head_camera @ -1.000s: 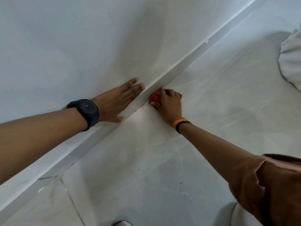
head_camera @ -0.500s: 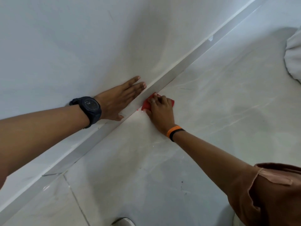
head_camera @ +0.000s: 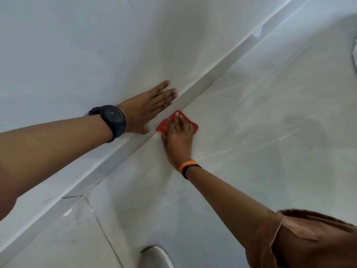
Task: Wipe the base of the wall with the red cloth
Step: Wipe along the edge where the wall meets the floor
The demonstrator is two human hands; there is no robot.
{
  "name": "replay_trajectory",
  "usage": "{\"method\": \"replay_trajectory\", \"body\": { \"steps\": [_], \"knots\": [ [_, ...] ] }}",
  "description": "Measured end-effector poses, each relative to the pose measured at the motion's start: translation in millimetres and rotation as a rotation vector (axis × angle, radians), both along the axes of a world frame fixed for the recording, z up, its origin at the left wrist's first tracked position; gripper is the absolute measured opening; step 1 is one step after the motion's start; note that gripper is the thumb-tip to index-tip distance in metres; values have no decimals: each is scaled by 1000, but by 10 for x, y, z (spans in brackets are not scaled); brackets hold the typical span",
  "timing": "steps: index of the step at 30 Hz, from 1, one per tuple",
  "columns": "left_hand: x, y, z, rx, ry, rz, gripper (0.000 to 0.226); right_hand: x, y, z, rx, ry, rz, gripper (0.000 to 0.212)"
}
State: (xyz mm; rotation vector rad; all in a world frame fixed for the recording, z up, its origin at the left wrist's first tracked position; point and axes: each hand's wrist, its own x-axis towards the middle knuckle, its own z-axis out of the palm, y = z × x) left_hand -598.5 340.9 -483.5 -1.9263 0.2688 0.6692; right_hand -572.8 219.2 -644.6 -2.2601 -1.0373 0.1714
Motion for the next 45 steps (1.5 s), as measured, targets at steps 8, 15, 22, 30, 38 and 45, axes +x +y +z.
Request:
{"method": "replay_trajectory", "body": {
  "steps": [8, 15, 22, 30, 38, 45],
  "knots": [
    [-1, 36, -8, 21, -3, -12, 118, 767, -86, -51, -76, -339, 99, 41],
    [62, 45, -5, 11, 15, -4, 122, 403, 114, -59, -30, -148, -97, 34],
    [152, 22, 36, 5, 20, -2, 123, -222, -32, 58, -52, -300, 190, 14],
    [128, 53, 30, 20, 28, 11, 123, 1083, 69, 45, -207, -287, -66, 30],
    [138, 49, 27, 19, 37, 6, 123, 94, 148, -7, -65, -102, -94, 23],
    [132, 31, 48, 23, 40, 7, 123, 916, 116, -16, -82, -352, -114, 11]
  ]
}}
